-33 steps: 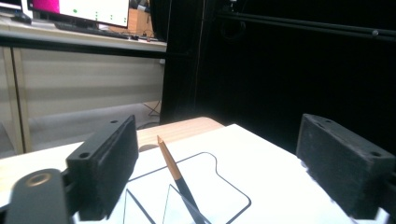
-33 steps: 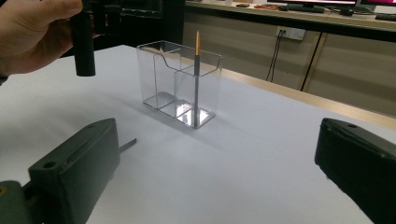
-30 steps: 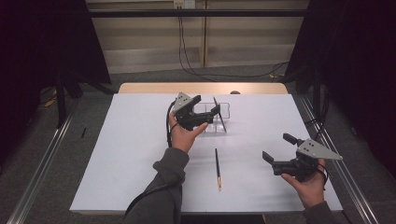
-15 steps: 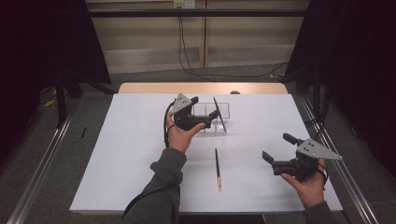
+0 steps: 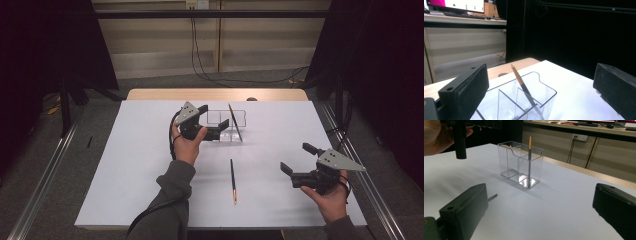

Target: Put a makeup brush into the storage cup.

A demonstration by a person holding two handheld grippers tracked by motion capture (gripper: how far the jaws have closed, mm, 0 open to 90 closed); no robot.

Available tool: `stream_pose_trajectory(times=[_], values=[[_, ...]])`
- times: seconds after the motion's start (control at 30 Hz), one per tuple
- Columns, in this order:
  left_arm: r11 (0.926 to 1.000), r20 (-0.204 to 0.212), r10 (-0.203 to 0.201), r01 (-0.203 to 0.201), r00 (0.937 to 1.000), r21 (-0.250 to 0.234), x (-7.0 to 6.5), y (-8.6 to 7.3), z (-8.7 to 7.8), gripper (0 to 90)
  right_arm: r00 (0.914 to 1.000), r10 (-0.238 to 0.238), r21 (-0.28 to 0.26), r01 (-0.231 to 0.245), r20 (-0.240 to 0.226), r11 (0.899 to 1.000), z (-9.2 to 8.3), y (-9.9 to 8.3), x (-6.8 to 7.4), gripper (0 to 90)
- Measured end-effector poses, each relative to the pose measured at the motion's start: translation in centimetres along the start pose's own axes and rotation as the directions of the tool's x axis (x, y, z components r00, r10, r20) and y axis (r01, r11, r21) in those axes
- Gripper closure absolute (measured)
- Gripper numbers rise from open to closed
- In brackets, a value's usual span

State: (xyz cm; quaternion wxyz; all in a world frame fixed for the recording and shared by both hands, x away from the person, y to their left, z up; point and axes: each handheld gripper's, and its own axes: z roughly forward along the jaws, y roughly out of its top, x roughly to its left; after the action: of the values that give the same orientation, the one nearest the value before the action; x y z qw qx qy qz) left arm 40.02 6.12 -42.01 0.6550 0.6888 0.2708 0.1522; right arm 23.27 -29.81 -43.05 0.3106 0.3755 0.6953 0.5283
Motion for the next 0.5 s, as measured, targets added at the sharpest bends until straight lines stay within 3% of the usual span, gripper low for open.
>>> stream_pose_trajectory(times=[0.03,0.07,0.1,0.27,0.47,0.5], values=[[0.9999,-0.002,-0.012,0.012,0.9999,-0.003,0.0,0.0,-0.1,0.0,1.0,0.002,0.0,-0.002,-0.003,1.0,0.0,0.0,0.0,0.0],[0.9999,0.006,0.006,-0.006,1.0,0.009,0.1,0.0,-0.3,0.1,1.0,0.003,0.002,-0.003,-0.001,1.0,0.0,0.0,0.0,0.0],[0.9999,0.002,-0.013,0.013,0.9999,0.0,0.1,-0.1,-0.4,0.1,1.0,0.004,0.001,-0.004,-0.006,1.0,0.0,0.0,0.1,0.0],[1.0,-0.002,0.002,-0.002,1.0,0.009,0.3,-0.1,-1.1,0.1,1.0,0.001,0.003,-0.001,-0.004,1.0,0.1,-0.1,0.1,0.0],[0.9999,-0.006,-0.005,0.005,1.0,-0.01,0.5,-0.2,-1.9,0.3,1.0,0.001,0.006,-0.001,-0.006,1.0,0.2,-0.1,0.2,0.0],[1.0,-0.021,-0.001,0.001,0.9998,-0.006,0.6,-0.1,-2.1,0.3,1.0,0.003,0.006,-0.003,-0.007,1.0,0.2,-0.1,0.2,0.0]])
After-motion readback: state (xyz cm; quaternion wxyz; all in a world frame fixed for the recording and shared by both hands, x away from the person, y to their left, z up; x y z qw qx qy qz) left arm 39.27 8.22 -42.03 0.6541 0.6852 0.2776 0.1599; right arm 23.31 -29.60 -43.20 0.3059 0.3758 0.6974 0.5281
